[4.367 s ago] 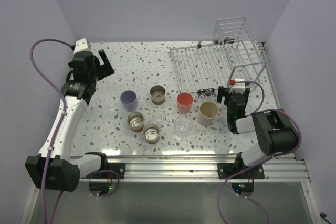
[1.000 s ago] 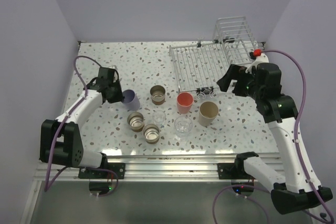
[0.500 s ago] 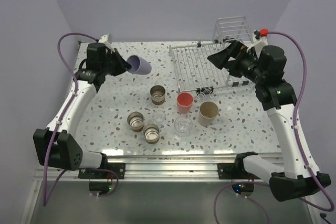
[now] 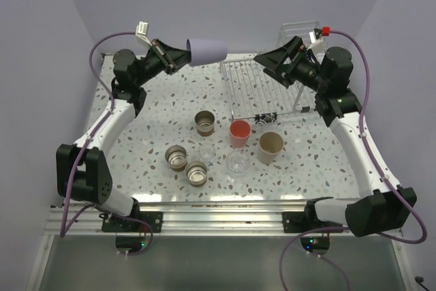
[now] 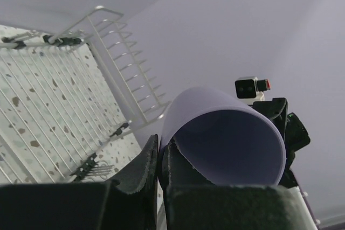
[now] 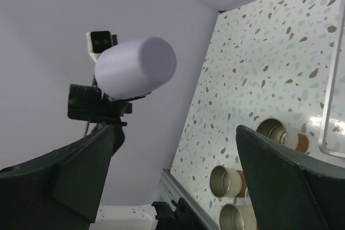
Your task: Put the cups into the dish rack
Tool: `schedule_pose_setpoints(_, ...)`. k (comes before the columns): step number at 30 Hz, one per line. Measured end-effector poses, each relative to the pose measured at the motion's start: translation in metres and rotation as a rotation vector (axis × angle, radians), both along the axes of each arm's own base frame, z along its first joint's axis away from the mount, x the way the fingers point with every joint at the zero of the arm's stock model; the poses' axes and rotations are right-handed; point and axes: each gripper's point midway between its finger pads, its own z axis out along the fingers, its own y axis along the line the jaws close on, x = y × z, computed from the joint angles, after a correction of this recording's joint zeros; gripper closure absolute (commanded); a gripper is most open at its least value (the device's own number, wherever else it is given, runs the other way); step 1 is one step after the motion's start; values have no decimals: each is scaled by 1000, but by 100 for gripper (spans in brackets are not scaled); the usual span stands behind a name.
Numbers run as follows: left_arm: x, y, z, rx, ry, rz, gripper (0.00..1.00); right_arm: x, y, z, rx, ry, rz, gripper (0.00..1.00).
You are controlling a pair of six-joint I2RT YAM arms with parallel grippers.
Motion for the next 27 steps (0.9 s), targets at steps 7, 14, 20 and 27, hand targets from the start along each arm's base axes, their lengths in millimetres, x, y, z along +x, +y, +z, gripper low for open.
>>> schedule_pose_setpoints(7, 0, -32, -5, -61, 38, -108, 100, 12, 11, 24, 102, -41, 29, 2)
schedule_pose_setpoints(14, -7, -45, 10, -113, -1, -161, 100, 17, 34, 36, 163, -59, 80, 2)
schedule_pose_setpoints(20, -7, -55, 8, -146, 1, -193, 100, 21, 55, 36, 199, -43, 121, 3)
schedule_pose_setpoints(27, -10, -60, 11, -165, -6, -208, 100, 28, 75, 34, 215, -23, 149, 6)
